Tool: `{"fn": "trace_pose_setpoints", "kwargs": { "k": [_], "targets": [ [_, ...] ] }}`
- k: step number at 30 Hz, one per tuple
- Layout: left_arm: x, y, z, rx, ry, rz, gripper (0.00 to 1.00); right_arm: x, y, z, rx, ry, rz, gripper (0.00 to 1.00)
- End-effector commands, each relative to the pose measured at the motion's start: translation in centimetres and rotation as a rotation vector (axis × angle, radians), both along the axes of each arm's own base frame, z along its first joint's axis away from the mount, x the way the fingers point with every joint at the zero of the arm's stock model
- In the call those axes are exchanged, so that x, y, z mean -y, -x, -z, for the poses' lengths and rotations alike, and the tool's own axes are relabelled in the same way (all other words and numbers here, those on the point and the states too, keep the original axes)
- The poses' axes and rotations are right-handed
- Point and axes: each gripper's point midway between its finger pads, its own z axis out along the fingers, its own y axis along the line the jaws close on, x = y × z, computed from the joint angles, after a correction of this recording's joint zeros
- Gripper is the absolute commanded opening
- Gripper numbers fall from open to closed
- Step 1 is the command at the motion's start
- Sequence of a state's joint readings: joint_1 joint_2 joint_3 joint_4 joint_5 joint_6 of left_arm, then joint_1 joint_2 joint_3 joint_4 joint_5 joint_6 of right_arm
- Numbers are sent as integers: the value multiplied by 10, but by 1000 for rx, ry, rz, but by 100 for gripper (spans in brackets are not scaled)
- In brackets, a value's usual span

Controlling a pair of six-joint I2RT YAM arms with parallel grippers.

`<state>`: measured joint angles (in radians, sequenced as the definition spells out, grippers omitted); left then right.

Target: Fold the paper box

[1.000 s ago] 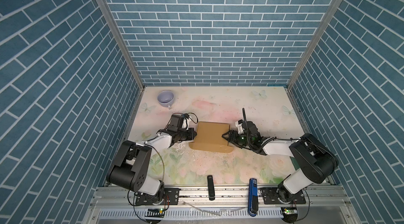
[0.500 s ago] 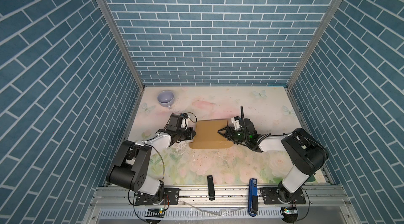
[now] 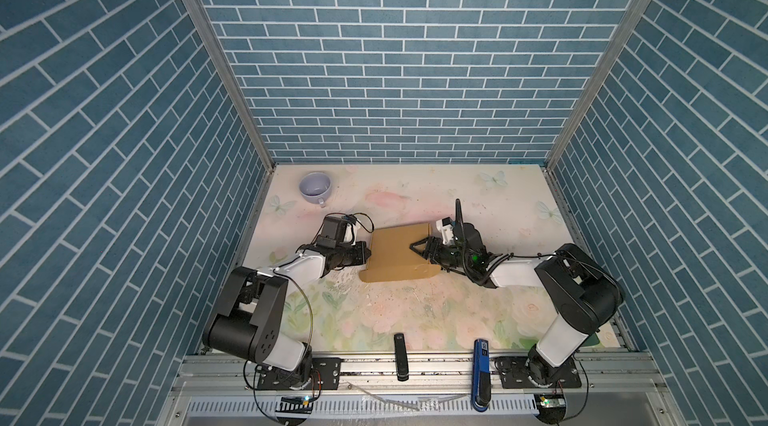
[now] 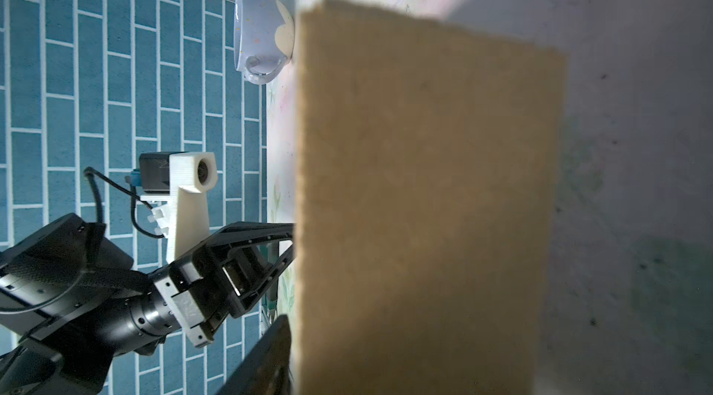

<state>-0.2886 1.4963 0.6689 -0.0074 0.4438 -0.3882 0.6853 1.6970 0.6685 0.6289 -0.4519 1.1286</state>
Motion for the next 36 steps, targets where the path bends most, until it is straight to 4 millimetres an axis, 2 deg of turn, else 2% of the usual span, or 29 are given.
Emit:
{"fn": "trace_pose_setpoints", "kwargs": {
  "k": [1, 8, 15, 23, 28, 32, 36],
  "targets": [
    [-8, 17, 24, -103, -56, -3, 13, -21, -4, -39, 55, -91, -14, 62],
    [-4, 14, 14, -81, -50, 3, 13, -30, -4, -45, 41, -98, -3, 59],
    [-2, 12, 6, -63, -47, 3, 13, -30, -3, -47, 39, -87, 7, 45],
    [-3, 11, -4, -48, -37, -10, 17, -22, 3, -48, 49, -67, 19, 34],
    [0, 1, -31, 9, -18, -17, 23, -17, 5, -52, 65, -61, 27, 32],
    [-1, -6, -59, 60, -15, -26, 34, -12, 4, -59, 81, -63, 35, 30],
    [-8, -15, -98, 131, -2, -53, 49, -7, 4, -68, 106, -55, 41, 29]
  ]
}}
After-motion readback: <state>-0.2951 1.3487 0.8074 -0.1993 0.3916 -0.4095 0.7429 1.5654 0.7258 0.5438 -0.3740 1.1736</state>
